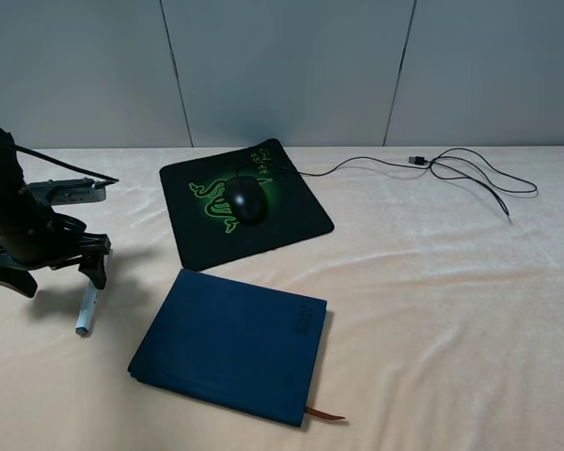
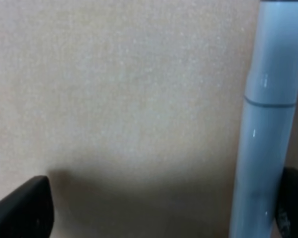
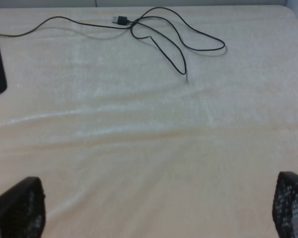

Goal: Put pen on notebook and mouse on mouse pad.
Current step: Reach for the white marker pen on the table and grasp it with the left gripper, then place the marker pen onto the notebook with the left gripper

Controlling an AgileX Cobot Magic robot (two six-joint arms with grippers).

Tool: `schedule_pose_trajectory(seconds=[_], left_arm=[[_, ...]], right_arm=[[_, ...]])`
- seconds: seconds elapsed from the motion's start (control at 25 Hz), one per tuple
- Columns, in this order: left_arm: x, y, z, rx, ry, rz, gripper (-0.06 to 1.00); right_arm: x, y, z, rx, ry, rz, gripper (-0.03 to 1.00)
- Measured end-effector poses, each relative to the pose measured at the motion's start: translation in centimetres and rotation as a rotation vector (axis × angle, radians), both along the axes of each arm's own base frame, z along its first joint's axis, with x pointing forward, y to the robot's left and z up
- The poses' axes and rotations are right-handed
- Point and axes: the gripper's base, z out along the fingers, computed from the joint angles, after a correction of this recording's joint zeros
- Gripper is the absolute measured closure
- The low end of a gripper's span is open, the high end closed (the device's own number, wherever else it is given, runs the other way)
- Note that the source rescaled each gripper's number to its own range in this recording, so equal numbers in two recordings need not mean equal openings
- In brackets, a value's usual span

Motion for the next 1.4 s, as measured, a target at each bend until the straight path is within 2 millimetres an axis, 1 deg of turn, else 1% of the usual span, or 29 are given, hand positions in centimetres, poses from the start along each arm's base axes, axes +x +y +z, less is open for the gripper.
schedule_pose_trajectory(seconds=[0.24,0.32,0.4,0.52,0.6,0.76,0.84,0.92,0.96,1.4], left_arm=[[0.19,-0.01,0.01,-0.001,-0.021,0.0,0.19],[0.2,-0.01,0.01,-0.001,-0.022,0.0,0.24],[0.2,-0.01,0.01,-0.001,-0.022,0.0,0.33],[0.16,-0.01,0.01,-0.001,-0.018,0.0,0.5],[0.15,-0.01,0.01,-0.001,-0.016,0.0,0.58],[0.14,-0.01,0.01,-0.001,-0.015,0.0,0.71],[0.14,-0.01,0.01,-0.001,-0.015,0.0,0.8],[0.14,-0.01,0.01,-0.001,-0.015,0.0,0.92],[0.14,-0.01,0.01,-0.001,-0.015,0.0,0.94],[0.13,-0.01,0.01,-0.001,-0.015,0.0,0.94]], right_arm=[[0.0,0.0,0.0,0.0,0.0,0.0,-0.03],[0.0,0.0,0.0,0.0,0.0,0.0,-0.03],[0.0,0.0,0.0,0.0,0.0,0.0,-0.03],[0.0,0.0,0.0,0.0,0.0,0.0,-0.03],[0.0,0.0,0.0,0.0,0.0,0.0,-0.03],[0.0,0.0,0.0,0.0,0.0,0.0,-0.03],[0.0,0.0,0.0,0.0,0.0,0.0,-0.03],[0.0,0.0,0.0,0.0,0.0,0.0,-0.03],[0.0,0.0,0.0,0.0,0.0,0.0,-0.03],[0.0,0.0,0.0,0.0,0.0,0.0,-0.03]])
